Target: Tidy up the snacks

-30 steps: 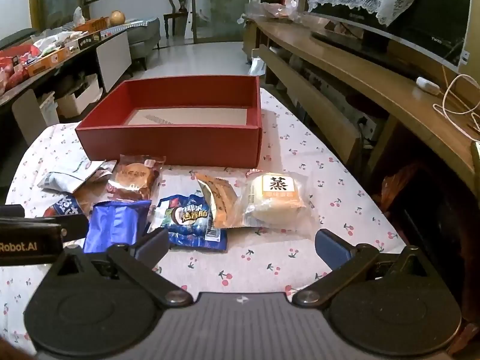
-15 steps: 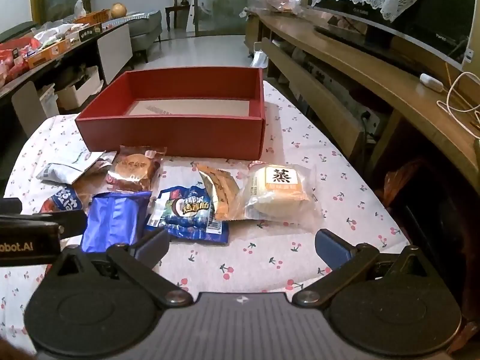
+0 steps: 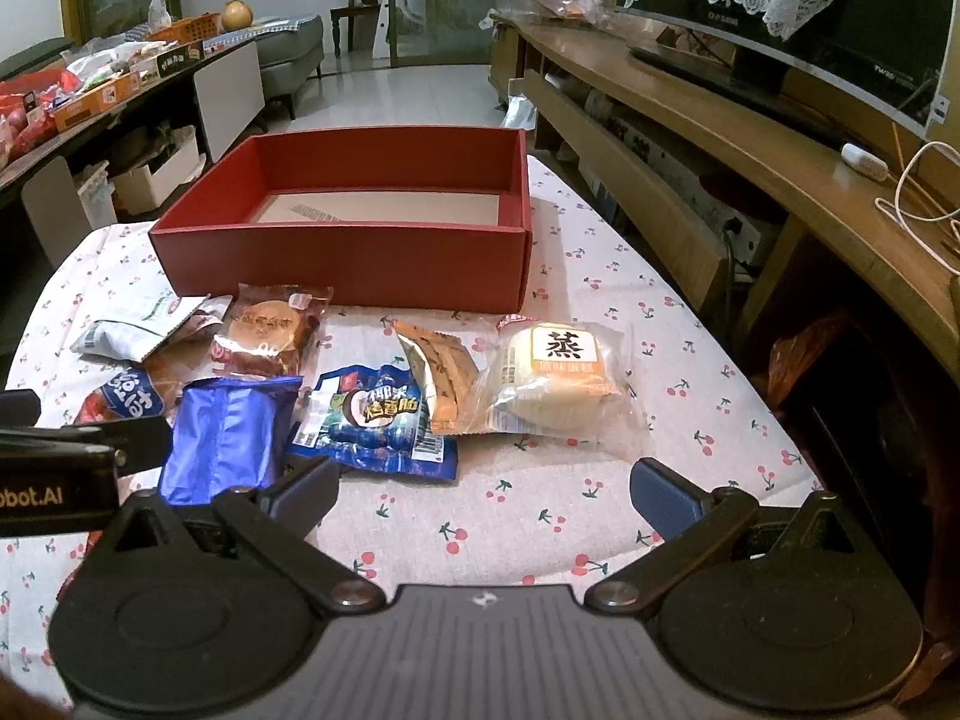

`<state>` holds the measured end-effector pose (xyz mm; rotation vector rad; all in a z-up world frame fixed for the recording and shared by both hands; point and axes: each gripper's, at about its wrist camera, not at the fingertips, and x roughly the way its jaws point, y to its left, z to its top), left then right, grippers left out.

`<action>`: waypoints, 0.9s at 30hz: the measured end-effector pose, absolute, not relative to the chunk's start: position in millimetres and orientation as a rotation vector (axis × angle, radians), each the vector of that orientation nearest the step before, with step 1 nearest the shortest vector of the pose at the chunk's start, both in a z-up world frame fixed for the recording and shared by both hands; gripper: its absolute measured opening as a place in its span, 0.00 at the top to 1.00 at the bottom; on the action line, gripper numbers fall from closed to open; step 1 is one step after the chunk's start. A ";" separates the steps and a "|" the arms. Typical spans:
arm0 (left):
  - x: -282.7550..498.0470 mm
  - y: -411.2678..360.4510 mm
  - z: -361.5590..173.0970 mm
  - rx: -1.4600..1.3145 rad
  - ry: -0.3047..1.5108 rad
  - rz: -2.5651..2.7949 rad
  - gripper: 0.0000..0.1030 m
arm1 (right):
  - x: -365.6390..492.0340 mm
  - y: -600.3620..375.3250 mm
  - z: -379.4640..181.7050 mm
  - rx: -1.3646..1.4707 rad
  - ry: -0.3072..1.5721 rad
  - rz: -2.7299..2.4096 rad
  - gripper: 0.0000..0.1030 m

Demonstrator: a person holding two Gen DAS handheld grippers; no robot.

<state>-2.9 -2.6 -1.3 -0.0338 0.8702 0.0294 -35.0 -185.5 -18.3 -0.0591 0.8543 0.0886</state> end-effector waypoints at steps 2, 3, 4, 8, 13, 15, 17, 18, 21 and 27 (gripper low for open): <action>-3.0 -2.6 -1.4 -0.033 0.870 0.030 0.00 | -35.2 -185.0 -18.6 -0.061 0.858 0.089 0.00; -3.2 -2.6 -1.7 -0.032 0.870 0.031 0.00 | -34.9 -184.8 -18.5 -0.062 0.861 0.089 0.00; -3.3 -2.3 -2.0 -0.030 0.872 0.031 0.00 | -34.8 -184.6 -18.6 -0.063 0.864 0.089 0.00; -3.5 -1.4 -3.2 -0.026 0.875 0.032 0.00 | -33.5 -184.0 -18.7 -0.067 0.872 0.090 0.00; -3.5 -1.4 -4.4 -0.019 0.880 0.037 0.00 | -33.5 -184.7 -17.5 -0.059 0.866 0.088 0.00; -3.3 -1.6 -5.5 -0.013 0.885 0.041 0.00 | -33.4 -185.6 -16.4 -0.053 0.861 0.086 0.00; -3.0 -1.5 -7.0 -0.010 0.891 0.044 0.00 | -33.2 -186.6 -15.2 -0.046 0.858 0.083 0.00; -2.9 -1.4 -7.6 -0.008 0.893 0.046 0.00 | -33.3 -186.9 -15.0 -0.044 0.857 0.083 0.00; -2.7 -2.2 -9.7 -0.001 0.900 0.050 0.00 | -33.5 -187.1 -14.3 -0.042 0.854 0.079 0.00; -2.2 -2.5 -12.1 0.011 0.911 0.059 0.00 | -33.4 -187.3 -13.9 -0.038 0.854 0.085 0.00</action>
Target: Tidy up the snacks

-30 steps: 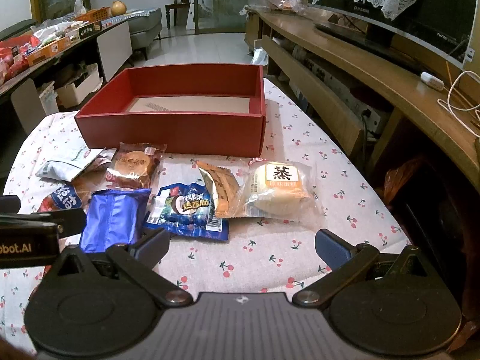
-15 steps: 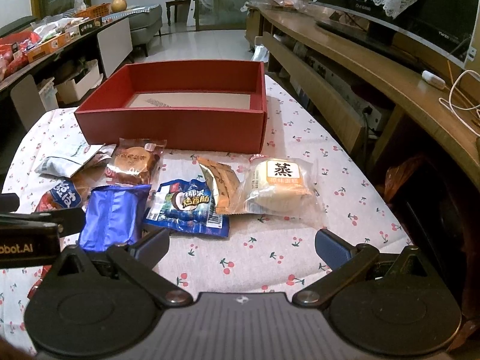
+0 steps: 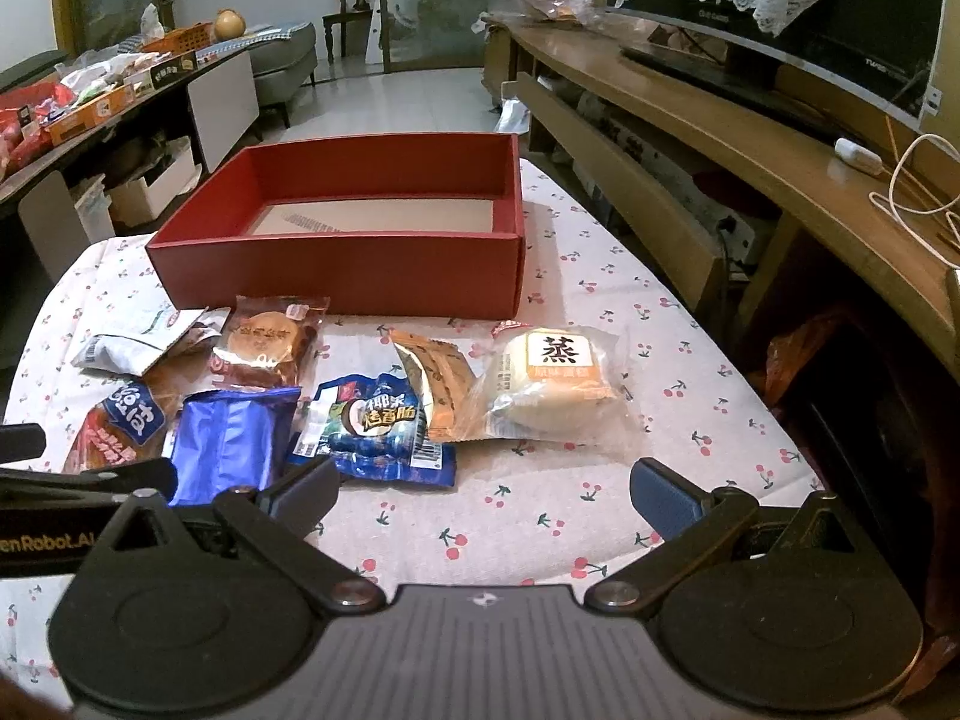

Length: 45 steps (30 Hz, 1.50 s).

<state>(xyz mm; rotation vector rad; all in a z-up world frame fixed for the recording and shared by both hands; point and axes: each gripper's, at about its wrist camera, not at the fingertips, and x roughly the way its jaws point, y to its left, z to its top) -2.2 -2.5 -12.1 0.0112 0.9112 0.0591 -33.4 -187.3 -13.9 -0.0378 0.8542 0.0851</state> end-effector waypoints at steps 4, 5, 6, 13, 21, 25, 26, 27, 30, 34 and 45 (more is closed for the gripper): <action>-2.8 -3.0 -13.8 0.022 0.915 0.064 0.00 | -35.1 -186.5 -12.7 -0.036 0.851 0.100 0.00; -3.0 -3.1 -14.6 0.025 0.916 0.065 0.00 | -35.4 -185.9 -12.6 -0.038 0.851 0.104 0.00; -2.9 -3.3 -15.2 0.028 0.919 0.067 0.00 | -35.5 -185.3 -12.8 -0.040 0.852 0.107 0.00; -2.7 -3.2 -16.2 0.030 0.922 0.070 0.00 | -34.6 -185.3 -14.2 -0.035 0.864 0.112 0.00; -3.0 -3.0 -16.3 0.025 0.929 0.067 0.02 | -34.7 -184.5 -14.9 -0.037 0.868 0.112 0.00; -4.2 -2.1 -16.8 0.025 0.936 0.066 0.02 | -34.4 -183.3 -16.4 -0.035 0.881 0.124 0.00; -5.2 -1.4 -17.0 0.025 0.938 0.069 0.02 | -33.9 -182.5 -17.0 -0.036 0.886 0.131 0.00; -6.6 0.0 -17.5 0.024 0.940 0.073 0.02 | -34.0 -181.0 -17.4 -0.040 0.891 0.137 0.00; -10.0 6.4 -19.8 0.008 0.953 0.077 0.02 | -35.8 -175.2 -17.8 -0.060 0.894 0.154 0.00; -12.0 14.4 -23.2 -0.023 0.981 0.083 0.02 | -36.5 -169.0 -18.6 -0.070 0.905 0.181 0.00; -28.8 16.7 -28.2 -0.039 1.050 0.041 0.01 | -37.8 -167.1 -11.0 -0.040 0.899 0.225 0.00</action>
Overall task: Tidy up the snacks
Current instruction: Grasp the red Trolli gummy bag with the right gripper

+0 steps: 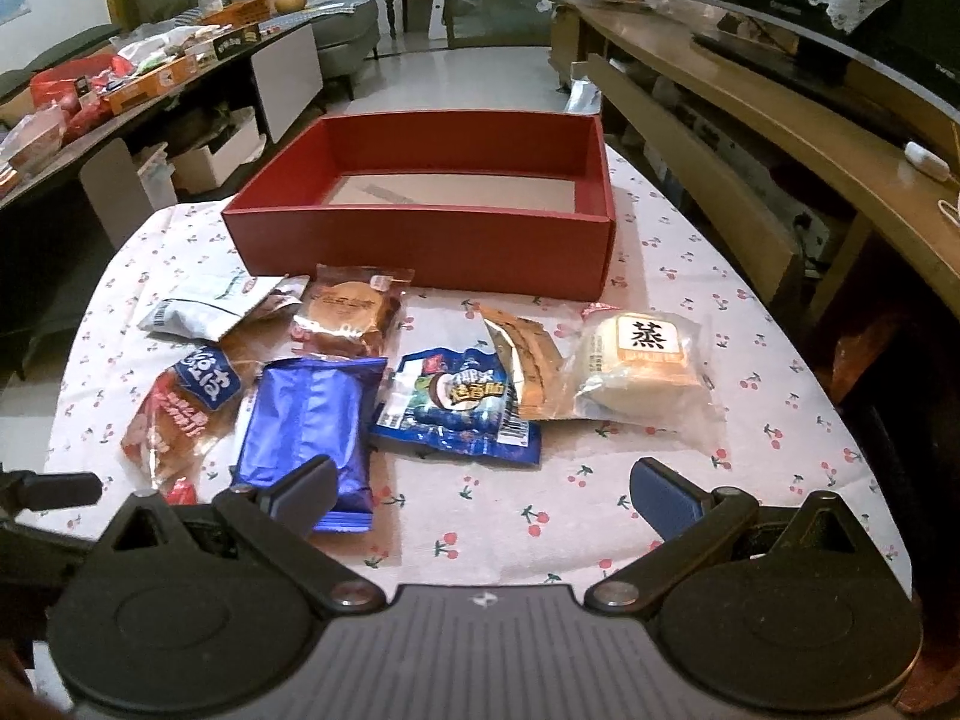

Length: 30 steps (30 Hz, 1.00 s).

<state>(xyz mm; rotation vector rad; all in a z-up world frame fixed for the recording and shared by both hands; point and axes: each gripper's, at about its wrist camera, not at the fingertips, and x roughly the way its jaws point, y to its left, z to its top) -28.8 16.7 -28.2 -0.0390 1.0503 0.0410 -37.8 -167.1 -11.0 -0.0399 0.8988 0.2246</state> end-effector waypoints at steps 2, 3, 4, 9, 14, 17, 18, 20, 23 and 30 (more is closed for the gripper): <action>-33.1 17.4 -28.4 -0.046 1.055 0.035 0.01 | -38.6 -167.4 -8.9 -0.031 0.893 0.232 0.00; -35.3 17.7 -27.9 -0.048 1.057 0.031 0.01 | -38.7 -167.9 -7.7 -0.025 0.892 0.235 0.00; -37.6 17.5 -27.0 -0.046 1.059 0.019 0.01 | -38.8 -168.4 -7.0 -0.019 0.891 0.237 0.00; -39.3 10.3 -20.2 0.042 1.052 -0.052 0.01 | -39.7 -170.9 -5.4 -0.005 0.891 0.245 0.00; -37.3 -6.0 -14.7 0.223 1.045 -0.242 0.01 | -38.8 -171.8 -7.3 0.005 0.908 0.244 0.00; -35.7 -15.6 -13.4 0.372 1.052 -0.381 0.01 | -37.8 -172.6 -9.4 0.013 0.927 0.246 0.00; -35.0 -18.1 -13.5 0.420 1.054 -0.416 0.01 | -37.4 -172.6 -10.0 0.015 0.931 0.247 0.00; -35.6 -20.6 -16.0 0.515 1.061 -0.496 0.01 | -36.1 -171.9 -11.2 0.019 0.942 0.249 0.00; -34.1 -25.7 -22.7 0.638 1.074 -0.606 0.01 | -32.9 -168.8 -14.3 0.021 0.963 0.257 0.00; -19.1 -27.9 -42.2 0.825 1.073 -0.792 0.01 | -23.3 -165.0 -23.1 0.045 1.027 0.265 0.00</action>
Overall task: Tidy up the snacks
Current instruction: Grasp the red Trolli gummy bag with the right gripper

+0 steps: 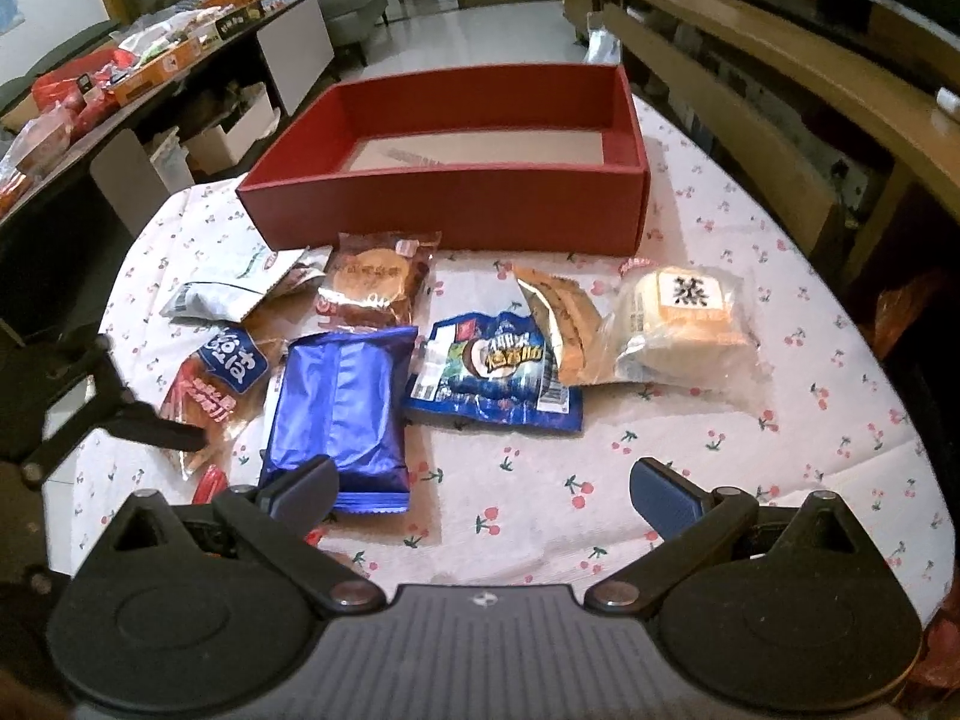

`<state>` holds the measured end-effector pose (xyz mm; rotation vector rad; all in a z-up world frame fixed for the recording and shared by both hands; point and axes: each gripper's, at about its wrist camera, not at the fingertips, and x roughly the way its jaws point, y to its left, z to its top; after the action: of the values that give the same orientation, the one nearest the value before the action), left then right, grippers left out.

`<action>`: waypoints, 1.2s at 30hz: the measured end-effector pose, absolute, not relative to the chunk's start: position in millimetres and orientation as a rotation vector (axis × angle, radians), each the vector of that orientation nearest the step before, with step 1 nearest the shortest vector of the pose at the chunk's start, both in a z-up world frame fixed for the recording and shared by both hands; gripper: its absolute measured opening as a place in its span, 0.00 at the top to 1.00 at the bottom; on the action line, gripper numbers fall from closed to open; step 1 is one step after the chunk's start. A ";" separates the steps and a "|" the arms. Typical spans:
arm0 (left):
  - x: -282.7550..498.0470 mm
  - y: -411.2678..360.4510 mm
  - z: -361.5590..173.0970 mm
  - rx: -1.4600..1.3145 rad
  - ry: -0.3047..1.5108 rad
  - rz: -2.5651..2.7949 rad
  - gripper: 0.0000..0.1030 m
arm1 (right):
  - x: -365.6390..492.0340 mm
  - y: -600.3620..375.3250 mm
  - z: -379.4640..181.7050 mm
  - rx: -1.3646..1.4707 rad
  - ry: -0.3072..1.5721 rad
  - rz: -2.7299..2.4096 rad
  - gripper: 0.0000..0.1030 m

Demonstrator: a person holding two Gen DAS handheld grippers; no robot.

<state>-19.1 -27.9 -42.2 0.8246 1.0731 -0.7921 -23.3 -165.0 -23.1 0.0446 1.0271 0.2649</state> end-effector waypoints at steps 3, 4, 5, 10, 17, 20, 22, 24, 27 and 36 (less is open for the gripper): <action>-18.5 -26.5 -53.4 0.864 1.100 -0.825 0.01 | -19.6 -165.0 -26.7 0.067 1.060 0.276 0.00; -18.7 -23.5 -54.5 0.862 1.100 -0.826 0.00 | -19.2 -164.7 -26.9 0.075 1.065 0.281 0.00; -18.8 -21.1 -54.9 0.851 1.108 -0.822 0.00 | -18.8 -164.4 -26.9 0.081 1.069 0.286 0.00; -27.2 -10.4 -55.3 0.826 1.149 -0.751 0.00 | -20.1 -162.3 -23.4 0.090 1.063 0.307 0.00; -43.6 -3.7 -65.1 0.719 1.223 -0.604 0.00 | -23.6 -164.5 -19.1 0.094 1.052 0.312 0.00; -45.4 4.7 -64.0 0.546 1.267 -0.522 0.01 | -25.3 -165.8 -14.1 0.112 1.037 0.324 0.00; -44.0 12.6 -57.0 0.432 1.270 -0.464 0.01 | -27.0 -165.7 -11.2 0.115 1.028 0.336 0.00; -43.5 21.7 -48.1 0.354 1.257 -0.419 0.01 | -28.4 -163.9 -10.7 0.105 1.029 0.351 0.00; -44.6 40.2 -30.4 0.255 1.222 -0.349 0.01 | -32.5 -157.1 -12.5 0.060 1.032 0.390 0.00; -68.5 88.4 -0.9 0.007 1.179 -0.250 0.02 | -62.1 -91.1 -15.1 -0.255 0.993 0.740 0.01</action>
<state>-68.5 88.4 -0.9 0.0070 1.1795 -0.2496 -62.1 -91.1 -15.2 -0.2552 0.9927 0.7400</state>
